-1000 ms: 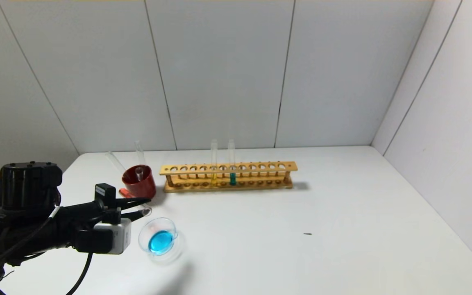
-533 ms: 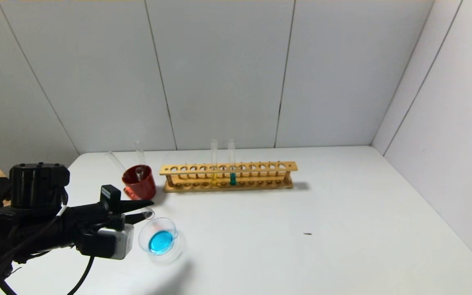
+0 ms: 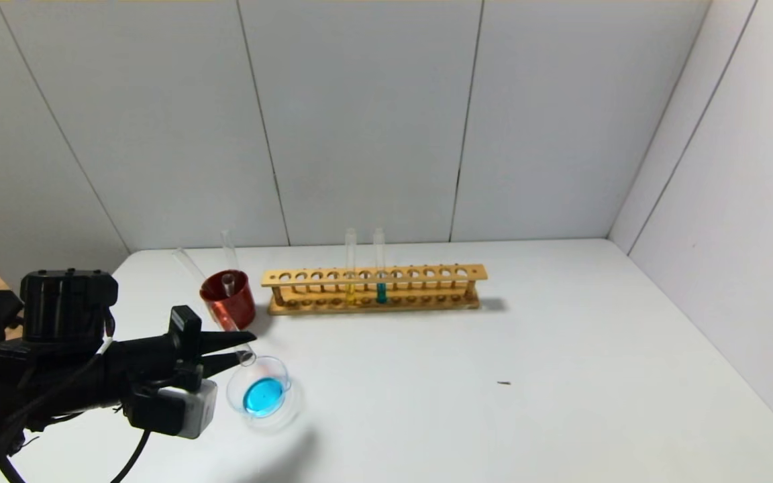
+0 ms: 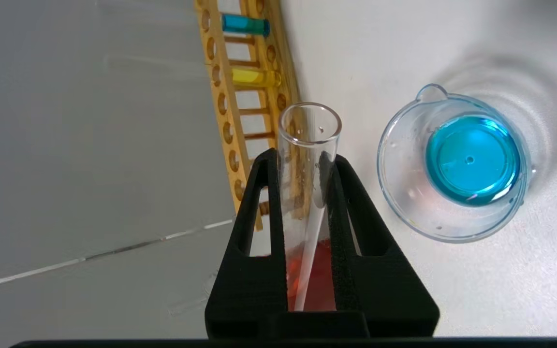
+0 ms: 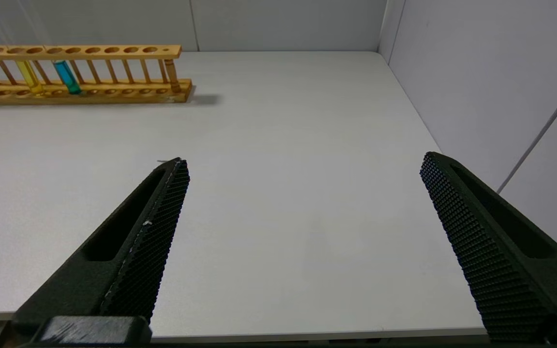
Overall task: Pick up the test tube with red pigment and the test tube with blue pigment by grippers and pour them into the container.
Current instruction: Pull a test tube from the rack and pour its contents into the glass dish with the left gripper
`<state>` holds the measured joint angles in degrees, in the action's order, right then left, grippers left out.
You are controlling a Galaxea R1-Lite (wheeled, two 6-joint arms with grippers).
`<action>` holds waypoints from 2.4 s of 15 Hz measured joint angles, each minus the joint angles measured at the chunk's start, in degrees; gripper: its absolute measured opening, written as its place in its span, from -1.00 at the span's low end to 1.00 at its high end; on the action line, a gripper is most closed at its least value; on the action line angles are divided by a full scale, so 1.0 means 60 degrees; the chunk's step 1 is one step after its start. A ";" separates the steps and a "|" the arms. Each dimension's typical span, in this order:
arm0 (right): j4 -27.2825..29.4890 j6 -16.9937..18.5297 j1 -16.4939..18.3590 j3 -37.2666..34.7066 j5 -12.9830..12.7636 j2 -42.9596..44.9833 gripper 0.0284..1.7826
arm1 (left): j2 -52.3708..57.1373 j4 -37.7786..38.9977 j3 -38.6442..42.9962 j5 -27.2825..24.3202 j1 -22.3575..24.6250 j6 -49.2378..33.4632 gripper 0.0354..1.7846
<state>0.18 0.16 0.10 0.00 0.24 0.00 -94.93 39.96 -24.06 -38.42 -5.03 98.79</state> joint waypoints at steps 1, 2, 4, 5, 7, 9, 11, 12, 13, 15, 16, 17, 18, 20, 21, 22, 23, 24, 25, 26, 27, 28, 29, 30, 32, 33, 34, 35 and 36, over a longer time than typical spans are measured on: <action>0.0000 0.0000 0.0000 0.0000 0.0000 0.0000 0.96 | -0.0028 -0.0008 -0.0016 -0.0248 0.0000 0.0299 -0.69; 0.0000 0.0004 0.0000 0.0000 0.0000 0.0000 0.96 | -0.0055 -0.0004 -0.0035 -0.0386 0.0000 0.0496 -0.69; 0.0000 0.0004 0.0000 0.0000 0.0000 0.0000 0.96 | -0.0095 -0.0114 -0.0035 -0.0421 0.0000 0.0573 -0.69; 0.0000 0.0004 0.0000 0.0000 0.0000 0.0000 0.96 | -0.0106 -0.0116 -0.0037 -0.0455 0.0004 0.0595 -0.69; 0.0000 0.0004 0.0000 0.0000 -0.0004 0.0000 0.96 | -0.0146 -0.0134 -0.0045 -0.0624 0.0008 0.0835 -0.69; 0.0000 0.0004 0.0000 0.0000 0.0000 0.0000 0.96 | -0.0221 -0.0146 -0.0073 -0.0857 0.0000 0.1020 -0.69; 0.0000 0.0004 0.0000 0.0000 -0.0004 0.0000 0.96 | -0.0327 -0.0142 -0.0256 -0.1073 -0.0006 0.1262 -0.69; 0.0000 0.0004 0.0000 0.0000 0.0000 0.0000 0.96 | -0.0386 -0.0138 -0.0376 -0.1156 -0.0006 0.1341 -0.69; 0.0000 0.0004 0.0000 0.0000 0.0000 0.0000 0.96 | -0.0467 -0.0138 -0.0526 -0.1225 -0.0006 0.1483 -0.69; 0.0000 0.0000 0.0000 0.0000 0.0000 0.0000 0.96 | -0.0652 -0.0138 -0.0809 -0.1528 -0.0004 0.1778 -0.69; 0.0000 0.0004 0.0000 0.0000 0.0000 0.0000 0.96 | -0.0758 -0.0138 -0.0951 -0.1621 0.0000 0.1957 -0.69; 0.0000 0.0004 0.0000 0.0000 0.0000 0.0000 0.96 | -0.0872 -0.0138 -0.1097 -0.1672 0.0004 0.2066 -0.69; 0.0000 0.0004 0.0000 0.0000 0.0000 0.0000 0.96 | -0.0977 -0.0138 -0.1199 -0.1684 0.0012 0.2176 -0.69; 0.0000 0.0004 0.0000 0.0000 -0.0004 0.0000 0.96 | -0.1144 -0.0142 -0.1323 -0.1735 0.0091 0.2393 -0.69; 0.0000 0.0004 0.0000 0.0000 -0.0004 0.0000 0.96 | -0.1207 -0.0142 -0.1353 -0.1776 0.0179 0.2530 -0.69; 0.0000 0.0004 0.0000 0.0000 0.0000 0.0000 0.96 | -0.1258 -0.0152 -0.1367 -0.1881 0.0299 0.2708 -0.69; 0.0000 0.0004 0.0000 0.0000 -0.0004 0.0000 0.96 | -0.1308 -0.0152 -0.1418 -0.1997 0.0423 0.2853 -0.69; 0.0000 0.0000 0.0000 0.0000 -0.0004 0.0000 0.96 | -0.1388 -0.0156 -0.1530 -0.2095 0.0518 0.2958 -0.69; 0.0000 0.0004 0.0000 0.0000 -0.0004 0.0000 0.96 | -0.1487 -0.0193 -0.1670 -0.2251 0.0577 0.3025 -0.69; 0.0000 0.0004 0.0000 0.0000 -0.0004 0.0000 0.96 | -0.1581 -0.0219 -0.1776 -0.2369 0.0610 0.3141 -0.69; 0.0000 0.0004 0.0000 0.0000 0.0000 0.0000 0.96 | -0.1672 -0.0270 -0.1859 -0.2391 0.0630 0.3218 -0.69; 0.0000 0.0004 0.0000 0.0000 -0.0004 0.0000 0.96 | -0.1768 -0.0276 -0.1953 -0.2393 0.0646 0.3275 -0.69; 0.0000 0.0004 0.0000 0.0000 -0.0004 0.0000 0.96 | -0.1851 -0.0284 -0.2005 -0.2426 0.0660 0.3312 -0.69; 0.0000 0.0004 0.0000 0.0000 0.0000 0.0000 0.96 | -0.1934 -0.0284 -0.2074 -0.2507 0.0703 0.3371 -0.69; 0.0000 0.0004 0.0000 0.0000 0.0000 0.0000 0.96 | -0.2072 -0.0354 -0.2176 -0.2842 0.0855 0.3615 -0.69; 0.0000 0.0004 0.0000 0.0000 0.0000 0.0000 0.96 | -0.2121 -0.0463 -0.2194 -0.2897 0.0949 0.3730 -0.69; 0.0000 0.0004 0.0000 0.0000 0.0000 0.0000 0.96 | -0.2160 -0.0528 -0.2217 -0.2912 0.1040 0.3844 -0.69; 0.0000 0.0004 0.0000 0.0000 0.0000 0.0000 0.96 | -0.2196 -0.0565 -0.2269 -0.2944 0.1101 0.3942 -0.69; 0.0000 0.0004 0.0000 0.0000 0.0000 0.0000 0.96 | -0.2229 -0.0644 -0.2318 -0.3025 0.1146 0.4033 -0.69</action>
<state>0.18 0.18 0.10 0.00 0.24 0.00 -108.30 36.10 -37.97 -56.58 1.84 122.99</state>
